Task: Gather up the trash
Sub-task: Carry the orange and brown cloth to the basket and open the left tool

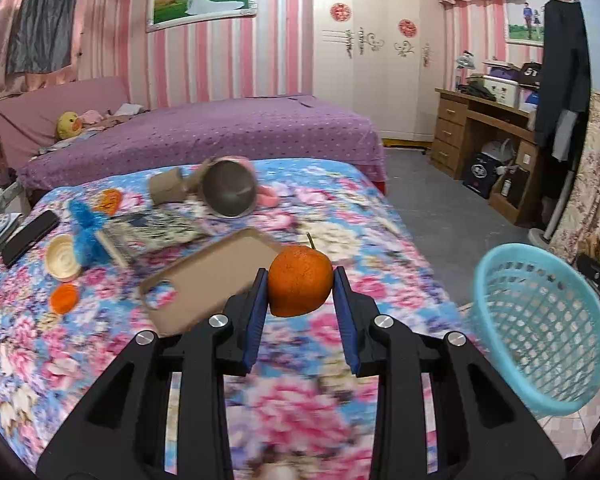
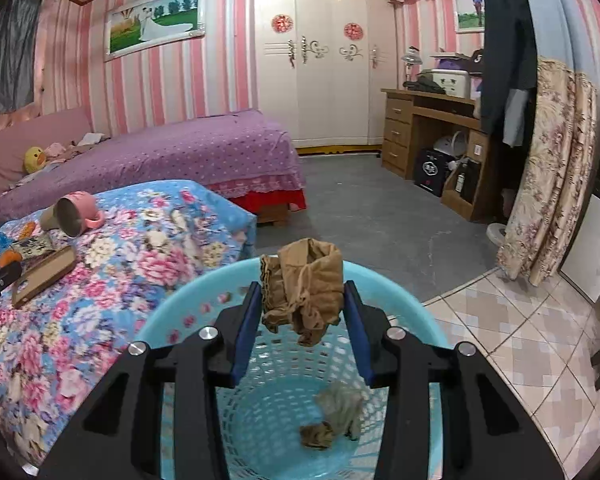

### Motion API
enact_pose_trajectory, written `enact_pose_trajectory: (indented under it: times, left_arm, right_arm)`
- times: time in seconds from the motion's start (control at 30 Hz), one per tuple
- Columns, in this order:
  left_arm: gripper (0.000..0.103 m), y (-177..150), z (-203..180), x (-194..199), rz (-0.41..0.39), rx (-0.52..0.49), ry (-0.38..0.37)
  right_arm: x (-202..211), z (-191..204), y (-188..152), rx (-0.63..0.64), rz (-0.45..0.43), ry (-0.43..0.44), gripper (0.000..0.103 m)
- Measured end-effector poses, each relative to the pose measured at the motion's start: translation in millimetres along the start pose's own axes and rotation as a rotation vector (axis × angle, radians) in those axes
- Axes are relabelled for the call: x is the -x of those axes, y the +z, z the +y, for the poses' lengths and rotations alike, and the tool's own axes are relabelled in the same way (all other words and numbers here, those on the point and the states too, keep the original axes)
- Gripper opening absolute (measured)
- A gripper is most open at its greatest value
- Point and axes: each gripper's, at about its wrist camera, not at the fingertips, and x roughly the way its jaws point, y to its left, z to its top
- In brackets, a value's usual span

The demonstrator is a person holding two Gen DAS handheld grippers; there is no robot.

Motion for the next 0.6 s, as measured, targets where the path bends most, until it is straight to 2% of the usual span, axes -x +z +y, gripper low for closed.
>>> enact_pose_trajectory:
  times: [0.2,0.37,0.6]
  left_arm:
    - [0.031,-5,-55,-2,0.000,-0.043,-0.099]
    - [0.031,-11,-90,-7,0.030,-0.038,-0.188]
    - [0.032,-14,-140,-14,0.025,-0.094,-0.253]
  right_arm:
    - [1,-22,-4,0.010,0.003,-0.035,0.041]
    - [3,-44,-9,-0.014,0.010,-0.044,0.041]
    - [3,-60,-9,-0.038,0.012,-0.057,0.041]
